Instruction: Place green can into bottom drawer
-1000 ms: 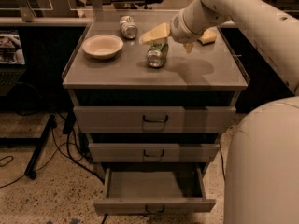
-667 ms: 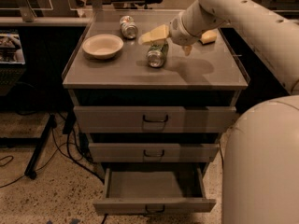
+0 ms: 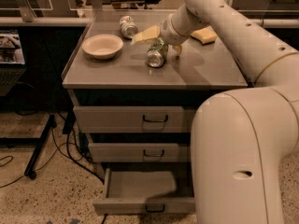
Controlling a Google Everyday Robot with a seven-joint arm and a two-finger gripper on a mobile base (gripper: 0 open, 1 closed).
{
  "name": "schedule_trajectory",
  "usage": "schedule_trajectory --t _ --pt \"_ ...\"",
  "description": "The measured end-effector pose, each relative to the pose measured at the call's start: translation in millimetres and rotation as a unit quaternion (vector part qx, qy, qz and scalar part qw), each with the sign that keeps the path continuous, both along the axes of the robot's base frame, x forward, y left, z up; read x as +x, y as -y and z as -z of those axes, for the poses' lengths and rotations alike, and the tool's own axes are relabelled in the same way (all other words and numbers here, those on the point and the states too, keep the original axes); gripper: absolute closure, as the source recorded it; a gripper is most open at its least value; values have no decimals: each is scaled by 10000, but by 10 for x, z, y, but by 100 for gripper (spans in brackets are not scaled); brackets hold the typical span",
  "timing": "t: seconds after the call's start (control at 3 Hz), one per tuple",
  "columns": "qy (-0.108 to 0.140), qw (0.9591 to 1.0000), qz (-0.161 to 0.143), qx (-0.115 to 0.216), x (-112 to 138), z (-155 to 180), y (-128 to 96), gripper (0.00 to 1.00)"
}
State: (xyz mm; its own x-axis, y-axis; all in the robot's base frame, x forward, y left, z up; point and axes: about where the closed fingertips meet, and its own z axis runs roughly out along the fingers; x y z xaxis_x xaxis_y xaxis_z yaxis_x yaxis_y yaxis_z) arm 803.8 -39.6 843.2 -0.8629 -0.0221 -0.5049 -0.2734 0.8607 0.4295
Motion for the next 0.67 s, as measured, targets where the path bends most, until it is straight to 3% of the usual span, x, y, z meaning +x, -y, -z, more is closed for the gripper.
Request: schedule_trajectory --t 0.67 --pt "19 10000 -1 8 21 -8 -7 42"
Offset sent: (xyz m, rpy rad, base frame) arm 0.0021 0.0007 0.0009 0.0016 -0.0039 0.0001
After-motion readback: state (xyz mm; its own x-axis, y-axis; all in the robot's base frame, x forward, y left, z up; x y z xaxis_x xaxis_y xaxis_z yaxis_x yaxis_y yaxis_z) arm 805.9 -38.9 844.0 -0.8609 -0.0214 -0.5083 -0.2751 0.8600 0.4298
